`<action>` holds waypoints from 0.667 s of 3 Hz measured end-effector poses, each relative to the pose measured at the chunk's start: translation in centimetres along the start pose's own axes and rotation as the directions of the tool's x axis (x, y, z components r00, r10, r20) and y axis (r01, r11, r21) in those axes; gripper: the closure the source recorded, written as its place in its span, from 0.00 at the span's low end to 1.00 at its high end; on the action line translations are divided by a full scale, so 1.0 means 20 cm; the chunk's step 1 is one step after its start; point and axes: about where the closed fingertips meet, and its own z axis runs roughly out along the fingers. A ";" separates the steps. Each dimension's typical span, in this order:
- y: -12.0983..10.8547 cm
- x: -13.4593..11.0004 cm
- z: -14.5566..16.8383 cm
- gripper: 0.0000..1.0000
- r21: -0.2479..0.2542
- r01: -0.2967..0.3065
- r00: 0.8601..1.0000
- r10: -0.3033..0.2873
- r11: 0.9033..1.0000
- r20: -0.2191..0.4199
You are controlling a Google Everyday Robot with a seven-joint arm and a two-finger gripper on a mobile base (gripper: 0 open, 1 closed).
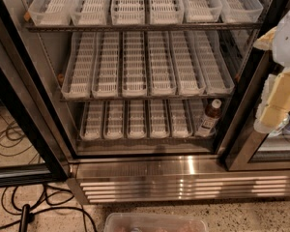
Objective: Pick blue plastic bottle from bottom shelf of fridge
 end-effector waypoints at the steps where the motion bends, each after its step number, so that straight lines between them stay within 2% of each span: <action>1: 0.00 0.00 0.00 0.00 0.000 0.000 1.000 0.000 1.000 0.000; 2: 0.01 0.02 0.04 0.00 0.003 -0.018 0.999 0.018 1.000 0.035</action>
Offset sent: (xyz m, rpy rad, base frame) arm -0.0021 -0.0069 -0.0264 0.0919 -0.0047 -0.0221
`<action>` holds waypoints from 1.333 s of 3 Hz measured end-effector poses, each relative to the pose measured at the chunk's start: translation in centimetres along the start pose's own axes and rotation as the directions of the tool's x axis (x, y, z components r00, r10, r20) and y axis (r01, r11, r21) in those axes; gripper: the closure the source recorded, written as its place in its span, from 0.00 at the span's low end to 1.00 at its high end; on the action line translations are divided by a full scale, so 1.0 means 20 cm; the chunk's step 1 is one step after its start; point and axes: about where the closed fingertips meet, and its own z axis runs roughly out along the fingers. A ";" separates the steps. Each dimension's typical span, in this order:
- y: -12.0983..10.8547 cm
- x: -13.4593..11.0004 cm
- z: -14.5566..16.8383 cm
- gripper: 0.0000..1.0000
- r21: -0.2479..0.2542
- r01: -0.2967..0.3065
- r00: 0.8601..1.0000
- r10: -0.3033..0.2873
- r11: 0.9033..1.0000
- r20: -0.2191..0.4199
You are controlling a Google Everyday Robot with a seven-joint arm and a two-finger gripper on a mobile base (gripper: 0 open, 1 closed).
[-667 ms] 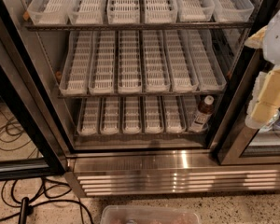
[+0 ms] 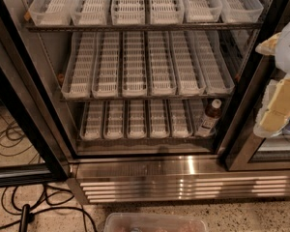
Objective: Pick blue plastic bottle from bottom shelf of fridge
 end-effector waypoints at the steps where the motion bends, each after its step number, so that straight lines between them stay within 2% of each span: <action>1: 0.08 0.09 0.13 0.00 0.010 -0.083 0.996 0.082 0.997 0.041; 2: 0.17 0.22 0.40 0.00 0.012 -0.155 0.986 0.154 0.988 0.066; 3: 0.24 0.26 0.62 0.00 0.022 -0.172 0.980 0.169 0.985 0.102; 4: 0.28 0.30 0.79 0.00 0.017 -0.184 0.977 0.181 0.983 0.113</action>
Offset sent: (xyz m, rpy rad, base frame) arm -0.0195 -0.0285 -0.1775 0.1619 -0.0209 -0.2198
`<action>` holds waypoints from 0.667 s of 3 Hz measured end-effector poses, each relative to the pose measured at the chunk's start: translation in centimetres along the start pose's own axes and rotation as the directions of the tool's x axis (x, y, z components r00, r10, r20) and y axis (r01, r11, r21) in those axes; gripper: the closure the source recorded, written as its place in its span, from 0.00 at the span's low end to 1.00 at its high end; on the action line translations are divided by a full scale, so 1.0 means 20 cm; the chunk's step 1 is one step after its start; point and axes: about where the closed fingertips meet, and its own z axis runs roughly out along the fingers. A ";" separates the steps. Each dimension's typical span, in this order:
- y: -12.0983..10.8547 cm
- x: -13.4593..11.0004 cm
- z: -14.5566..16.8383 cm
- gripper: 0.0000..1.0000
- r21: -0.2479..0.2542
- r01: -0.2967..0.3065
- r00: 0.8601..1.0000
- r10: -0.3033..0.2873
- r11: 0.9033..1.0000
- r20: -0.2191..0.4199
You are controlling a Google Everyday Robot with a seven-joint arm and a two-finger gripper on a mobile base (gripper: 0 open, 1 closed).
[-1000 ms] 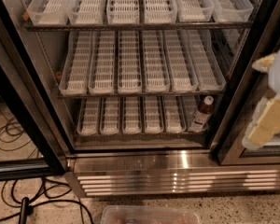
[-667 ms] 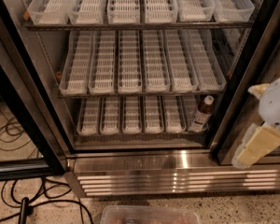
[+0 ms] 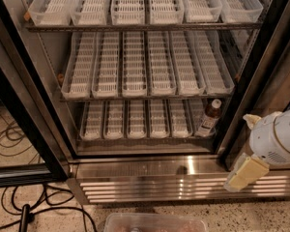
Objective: Pick blue plastic bottle from bottom shelf of fridge
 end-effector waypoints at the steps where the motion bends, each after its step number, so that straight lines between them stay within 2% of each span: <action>1: 0.00 0.00 0.01 0.00 -0.004 -0.005 1.000 0.005 1.000 0.002; 2: 0.03 0.05 0.13 0.00 -0.004 -0.096 0.993 0.096 0.995 0.061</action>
Offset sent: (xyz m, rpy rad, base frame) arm 0.0051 0.0000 -0.0963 0.3023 -0.0125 -0.2504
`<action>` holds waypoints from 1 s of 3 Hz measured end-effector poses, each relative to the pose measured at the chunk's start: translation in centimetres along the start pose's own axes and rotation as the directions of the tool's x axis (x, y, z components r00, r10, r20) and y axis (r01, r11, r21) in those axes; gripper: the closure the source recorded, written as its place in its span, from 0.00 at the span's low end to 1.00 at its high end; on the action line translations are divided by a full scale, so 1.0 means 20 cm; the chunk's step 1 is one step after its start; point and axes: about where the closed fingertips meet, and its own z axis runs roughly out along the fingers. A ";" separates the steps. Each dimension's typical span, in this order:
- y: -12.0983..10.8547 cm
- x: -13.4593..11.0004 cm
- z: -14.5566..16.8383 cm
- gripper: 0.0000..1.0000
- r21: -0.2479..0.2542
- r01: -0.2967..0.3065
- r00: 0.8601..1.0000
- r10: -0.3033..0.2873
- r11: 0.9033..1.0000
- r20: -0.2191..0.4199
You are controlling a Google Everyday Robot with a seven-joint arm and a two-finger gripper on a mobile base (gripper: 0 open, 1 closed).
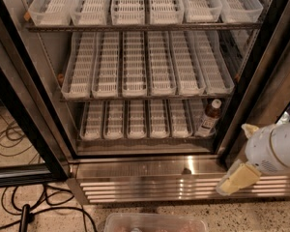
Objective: Pick blue plastic bottle from bottom shelf of fridge
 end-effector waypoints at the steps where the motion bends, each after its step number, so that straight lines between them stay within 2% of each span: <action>1: 0.04 0.07 0.21 0.00 0.002 -0.163 0.980 0.161 0.987 0.116; 2: 0.02 0.07 0.35 0.00 0.034 -0.277 0.937 0.263 0.960 0.230; 3: -0.05 0.07 0.45 0.00 0.076 -0.377 0.888 0.338 0.923 0.311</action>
Offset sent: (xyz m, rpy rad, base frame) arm 0.0475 0.0075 -0.0911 0.3961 -0.2283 -0.3947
